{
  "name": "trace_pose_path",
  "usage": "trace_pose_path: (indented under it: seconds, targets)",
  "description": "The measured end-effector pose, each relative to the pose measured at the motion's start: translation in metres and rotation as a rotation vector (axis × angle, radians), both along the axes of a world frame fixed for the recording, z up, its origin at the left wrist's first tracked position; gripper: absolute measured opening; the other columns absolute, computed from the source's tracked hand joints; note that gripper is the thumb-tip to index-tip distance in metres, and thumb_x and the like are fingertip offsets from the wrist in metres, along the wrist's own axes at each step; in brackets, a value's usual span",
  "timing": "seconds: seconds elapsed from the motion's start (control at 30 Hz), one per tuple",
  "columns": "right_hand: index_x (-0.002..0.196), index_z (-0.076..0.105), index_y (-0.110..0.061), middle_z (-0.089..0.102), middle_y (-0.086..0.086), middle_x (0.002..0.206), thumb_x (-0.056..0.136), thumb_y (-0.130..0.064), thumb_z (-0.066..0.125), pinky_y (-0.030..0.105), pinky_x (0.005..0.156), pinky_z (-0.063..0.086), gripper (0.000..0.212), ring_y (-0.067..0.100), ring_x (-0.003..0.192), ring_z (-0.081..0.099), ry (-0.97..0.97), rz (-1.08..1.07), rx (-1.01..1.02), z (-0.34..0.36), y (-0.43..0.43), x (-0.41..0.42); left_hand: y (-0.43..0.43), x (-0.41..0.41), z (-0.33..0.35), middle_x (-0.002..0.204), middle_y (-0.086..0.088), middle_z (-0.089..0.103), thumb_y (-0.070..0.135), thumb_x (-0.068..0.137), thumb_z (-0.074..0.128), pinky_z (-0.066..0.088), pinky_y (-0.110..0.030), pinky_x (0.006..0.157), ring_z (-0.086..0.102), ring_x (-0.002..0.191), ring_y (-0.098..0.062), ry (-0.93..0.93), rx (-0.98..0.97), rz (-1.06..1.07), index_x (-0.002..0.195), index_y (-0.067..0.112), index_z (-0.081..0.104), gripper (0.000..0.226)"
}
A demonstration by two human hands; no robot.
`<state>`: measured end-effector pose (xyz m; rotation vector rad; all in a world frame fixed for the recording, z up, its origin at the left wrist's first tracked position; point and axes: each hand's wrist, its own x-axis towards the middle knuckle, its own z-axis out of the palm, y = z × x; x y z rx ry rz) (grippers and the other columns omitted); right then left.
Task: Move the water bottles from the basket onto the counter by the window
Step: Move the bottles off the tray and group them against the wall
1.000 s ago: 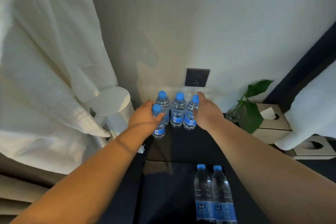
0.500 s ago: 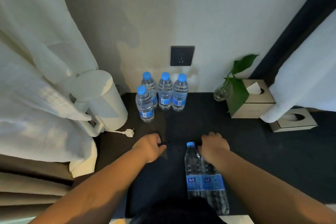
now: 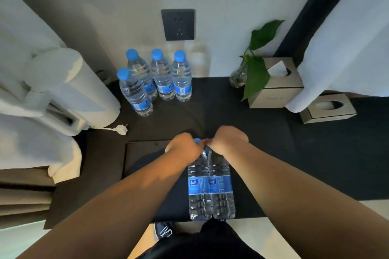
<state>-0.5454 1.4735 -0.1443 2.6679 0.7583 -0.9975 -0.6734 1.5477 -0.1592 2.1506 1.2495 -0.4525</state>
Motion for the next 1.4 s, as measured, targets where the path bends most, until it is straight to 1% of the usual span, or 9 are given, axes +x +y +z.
trace_pose_path:
  seconds: [0.1,0.2,0.3,0.43,0.57,0.8,1.03,1.13,1.4]
  targets:
    - [0.083,0.063,-0.022,0.065,0.003,0.082,0.077,-0.059,0.074,0.037,0.068,0.055,0.039,0.022,0.071,0.064,0.022,0.049,0.026,-0.002,0.003,0.005,-0.004,0.004,-0.003,0.102,-0.007,0.072,0.063,0.085,0.058,0.056,-0.034,0.071,0.068,0.089,-0.026,0.005,0.012,0.074,0.105,0.016,0.071,0.053]
    - [0.085,0.065,-0.022,0.065,0.002,0.083,0.077,-0.059,0.072,0.038,0.072,0.057,0.039,0.022,0.074,0.064,0.059,0.099,0.072,-0.005,-0.002,0.008,-0.004,0.005,0.002,0.097,-0.004,0.072,0.061,0.081,0.06,0.059,-0.034,0.073,0.069,0.086,-0.024,0.01,-0.011,0.126,0.099,0.019,0.073,0.047]
    - [0.086,0.065,-0.019,0.066,0.002,0.084,0.079,-0.062,0.07,0.036,0.073,0.057,0.044,0.021,0.077,0.065,0.117,0.151,0.102,0.002,-0.003,0.014,-0.001,0.0,0.011,0.082,-0.004,0.07,0.06,0.079,0.062,0.051,-0.029,0.061,0.068,0.076,-0.02,-0.009,-0.064,0.158,0.081,0.017,0.07,0.043]
    - [0.075,0.06,-0.018,0.064,0.003,0.078,0.08,-0.06,0.067,0.031,0.06,0.048,0.043,0.019,0.068,0.061,0.129,0.267,0.118,0.027,0.002,0.016,0.007,-0.01,0.03,0.067,-0.001,0.063,0.058,0.075,0.061,0.04,-0.026,0.05,0.063,0.066,-0.019,-0.036,-0.076,0.215,0.067,0.016,0.061,0.043]
    - [0.076,0.058,-0.016,0.063,0.003,0.077,0.087,-0.062,0.065,0.032,0.065,0.049,0.047,0.019,0.069,0.06,0.125,0.407,0.136,0.058,0.008,0.011,0.016,-0.014,0.058,0.059,-0.002,0.056,0.052,0.08,0.061,0.037,-0.028,0.051,0.058,0.063,-0.019,-0.034,-0.019,0.13,0.059,0.012,0.057,0.046]
    - [0.07,0.065,-0.013,0.062,0.002,0.065,0.084,-0.05,0.068,0.032,0.06,0.047,0.039,0.02,0.063,0.063,0.147,0.456,0.252,0.113,0.018,-0.003,0.03,-0.025,0.111,0.06,-0.005,0.054,0.049,0.085,0.064,0.04,-0.029,0.055,0.054,0.062,-0.019,-0.024,0.033,-0.006,0.063,0.011,0.061,0.045]
    - [0.071,0.057,-0.022,0.06,-0.003,0.068,0.078,-0.051,0.073,0.028,0.049,0.036,0.034,0.012,0.059,0.056,-0.039,0.404,0.511,0.14,0.025,-0.005,0.045,-0.034,0.155,0.064,-0.003,0.061,0.048,0.082,0.068,0.039,-0.028,0.049,0.054,0.056,-0.015,-0.146,0.199,-0.04,0.07,0.01,0.066,0.041]
    - [0.066,0.055,-0.024,0.057,-0.004,0.065,0.077,-0.047,0.075,0.027,0.046,0.031,0.032,0.009,0.056,0.054,-0.102,0.365,0.66,0.157,0.033,0.001,0.061,-0.033,0.174,0.058,0.003,0.057,0.042,0.084,0.07,0.034,-0.026,0.047,0.053,0.053,-0.009,-0.223,0.253,0.022,0.063,0.02,0.057,0.033]
    - [0.086,0.058,-0.02,0.06,-0.003,0.082,0.086,-0.046,0.069,0.029,0.054,0.038,0.028,0.016,0.071,0.059,-0.221,0.375,0.71,0.179,0.077,0.007,0.091,-0.017,0.202,0.072,-0.002,0.059,0.037,0.091,0.064,0.046,-0.03,0.058,0.061,0.07,-0.019,-0.255,0.395,0.075,0.073,0.019,0.051,0.029]
